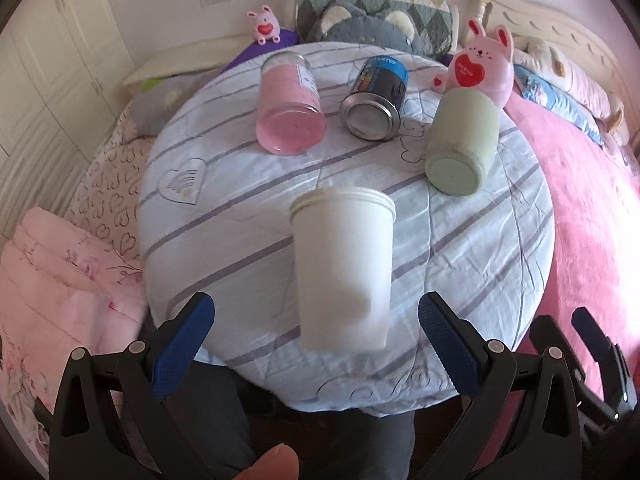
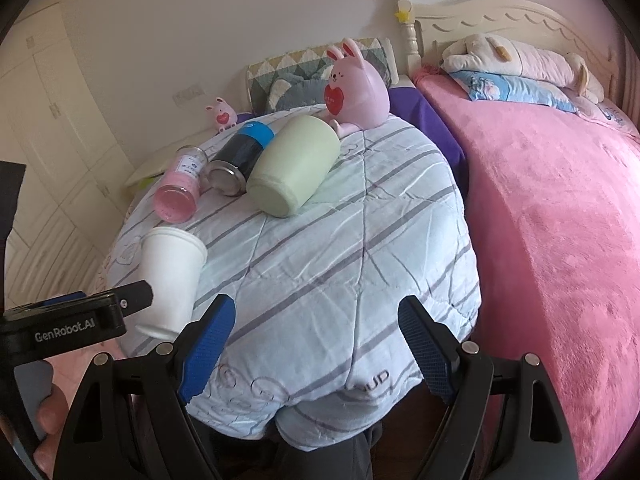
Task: Flip cup upright
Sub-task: 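Close the left gripper around the white paper cup, then lift the white cup with the left gripper and rotate it rim-up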
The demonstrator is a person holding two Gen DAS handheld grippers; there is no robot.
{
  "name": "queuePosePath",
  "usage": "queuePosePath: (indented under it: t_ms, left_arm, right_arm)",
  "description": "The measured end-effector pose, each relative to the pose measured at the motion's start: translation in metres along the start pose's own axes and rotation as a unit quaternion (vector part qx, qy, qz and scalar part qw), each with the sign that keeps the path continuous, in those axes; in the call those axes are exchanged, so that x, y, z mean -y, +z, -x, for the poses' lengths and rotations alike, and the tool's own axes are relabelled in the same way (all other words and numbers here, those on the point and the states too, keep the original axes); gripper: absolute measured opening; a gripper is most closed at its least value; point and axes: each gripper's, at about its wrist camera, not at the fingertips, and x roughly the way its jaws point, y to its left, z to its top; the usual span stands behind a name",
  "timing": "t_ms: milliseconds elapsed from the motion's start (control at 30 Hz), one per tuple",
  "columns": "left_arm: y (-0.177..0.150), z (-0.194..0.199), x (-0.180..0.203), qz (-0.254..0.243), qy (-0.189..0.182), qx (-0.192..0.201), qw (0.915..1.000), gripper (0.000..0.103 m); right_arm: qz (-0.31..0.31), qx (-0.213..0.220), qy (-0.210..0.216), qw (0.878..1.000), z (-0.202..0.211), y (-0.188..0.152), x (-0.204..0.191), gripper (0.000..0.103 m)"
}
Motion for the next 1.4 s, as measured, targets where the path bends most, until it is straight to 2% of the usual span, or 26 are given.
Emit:
queuePosePath:
  t_ms: [267, 600, 700, 767, 833, 1100, 1400]
  left_arm:
    - [0.016, -0.036, 0.004, 0.031, -0.011, -0.043, 0.9985, 0.103]
    - [0.028, -0.060, 0.001, 0.052, -0.016, -0.059, 0.9968, 0.102]
    - [0.029, -0.064, 0.000, 0.055, -0.024, -0.065, 0.9961, 0.086]
    - [0.029, -0.066, -0.001, 0.057, -0.032, -0.068, 0.9956, 0.081]
    - [0.029, -0.066, -0.003, 0.056, -0.042, -0.068, 0.9952, 0.067]
    - [0.025, -0.051, -0.009, 0.039, -0.051, -0.041, 0.9971, 0.067]
    - [0.017, -0.026, -0.018, 0.002, -0.039, 0.039, 0.9985, 0.067]
  right_arm:
    - [0.001, -0.018, 0.002, 1.000, -0.022, 0.010, 0.007, 0.085]
    - [-0.008, -0.031, -0.003, 0.999, -0.038, 0.017, 0.020, 0.085]
    - [-0.008, -0.032, -0.006, 0.999, -0.039, 0.018, 0.021, 0.085]
    - [-0.009, -0.033, -0.007, 0.999, -0.040, 0.018, 0.021, 0.085]
    - [-0.011, -0.033, -0.008, 0.999, -0.040, 0.018, 0.022, 0.085]
    - [-0.013, -0.031, -0.012, 0.999, -0.034, 0.014, 0.019, 0.085]
    - [-0.016, -0.024, -0.017, 0.999, -0.020, 0.005, 0.014, 0.085]
